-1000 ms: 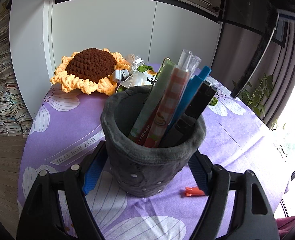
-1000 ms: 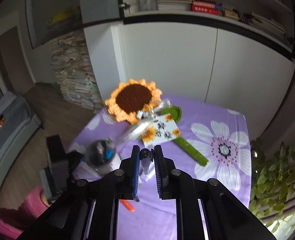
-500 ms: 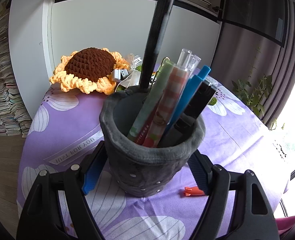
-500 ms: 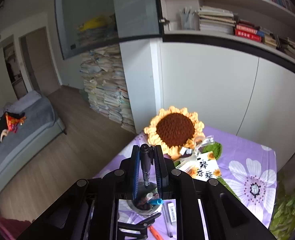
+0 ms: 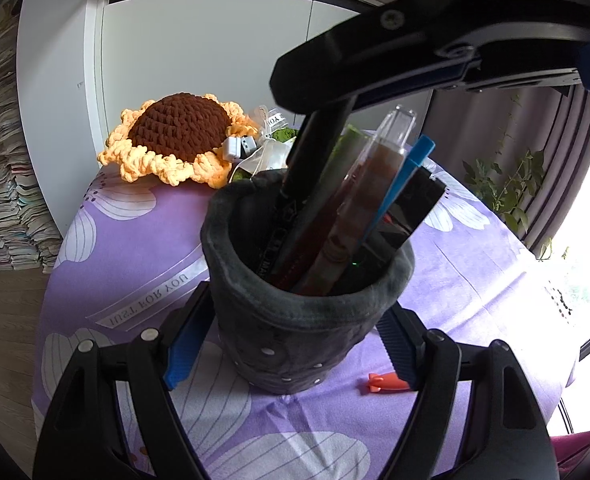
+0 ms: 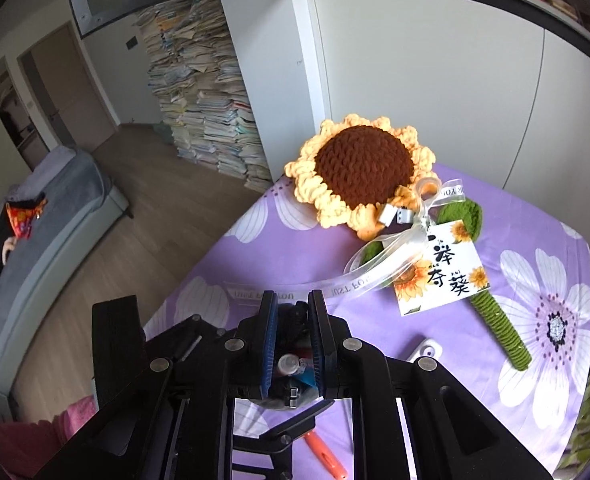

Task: Organize stationery
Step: 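Carry the black marker with the right gripper and drop it into the holder, then grasp the clear pen with the right gripper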

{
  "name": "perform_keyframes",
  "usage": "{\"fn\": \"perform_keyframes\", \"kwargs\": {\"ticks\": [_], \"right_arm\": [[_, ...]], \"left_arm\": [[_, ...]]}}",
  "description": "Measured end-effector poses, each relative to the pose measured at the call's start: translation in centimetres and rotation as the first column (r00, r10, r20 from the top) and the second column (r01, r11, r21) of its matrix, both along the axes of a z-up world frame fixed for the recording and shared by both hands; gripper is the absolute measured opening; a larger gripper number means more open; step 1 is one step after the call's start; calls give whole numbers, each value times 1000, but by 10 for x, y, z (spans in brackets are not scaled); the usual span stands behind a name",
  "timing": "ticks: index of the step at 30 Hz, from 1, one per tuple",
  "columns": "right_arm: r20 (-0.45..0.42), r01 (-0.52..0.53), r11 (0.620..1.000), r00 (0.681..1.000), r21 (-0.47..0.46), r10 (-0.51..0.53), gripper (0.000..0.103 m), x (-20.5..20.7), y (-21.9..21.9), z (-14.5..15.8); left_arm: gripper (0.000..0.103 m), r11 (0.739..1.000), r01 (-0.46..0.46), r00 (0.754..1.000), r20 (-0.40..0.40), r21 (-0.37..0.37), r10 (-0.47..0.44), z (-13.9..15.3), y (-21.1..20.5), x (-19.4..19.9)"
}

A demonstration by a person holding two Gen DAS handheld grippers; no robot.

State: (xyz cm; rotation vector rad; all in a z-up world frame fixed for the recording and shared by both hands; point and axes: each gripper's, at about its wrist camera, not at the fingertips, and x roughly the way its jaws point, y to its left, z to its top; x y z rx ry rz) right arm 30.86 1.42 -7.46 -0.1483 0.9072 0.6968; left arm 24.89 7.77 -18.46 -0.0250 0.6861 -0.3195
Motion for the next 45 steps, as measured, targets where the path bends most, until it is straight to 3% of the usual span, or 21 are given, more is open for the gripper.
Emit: {"fn": "perform_keyframes", "kwargs": {"ticks": [9,12,17,23,28,36,45], "right_arm": [[10,75,997,997,17,-75,16,-27,-53,2],[-21,110,993,994,-30,-111,16,-33,-74,-15],[-112,106,979,986,-176,-127,16,-36,-80,-69],[-142,47,983,987,-177,-72,16,-36,-66,-97],[-156,52,971,984,-231,-90,16,-26,-61,-118],[-143,20,959,988,-282,-63,14,-49,-102,-107],[-164,78,910,974,-408,-157,14,-75,-166,-116]], "left_arm": [[78,1000,0,1000,7,3,-1,1,-1,-1],[78,1000,0,1000,9,5,0,1,-1,-1],[78,1000,-1,1000,8,5,1,0,-1,-1],[78,1000,-5,1000,-2,1,5,-1,2,1],[78,1000,-4,1000,-4,0,4,-1,2,1],[78,1000,-6,1000,-5,2,6,-1,2,2],[78,1000,-7,1000,0,8,7,-1,1,2]]}}
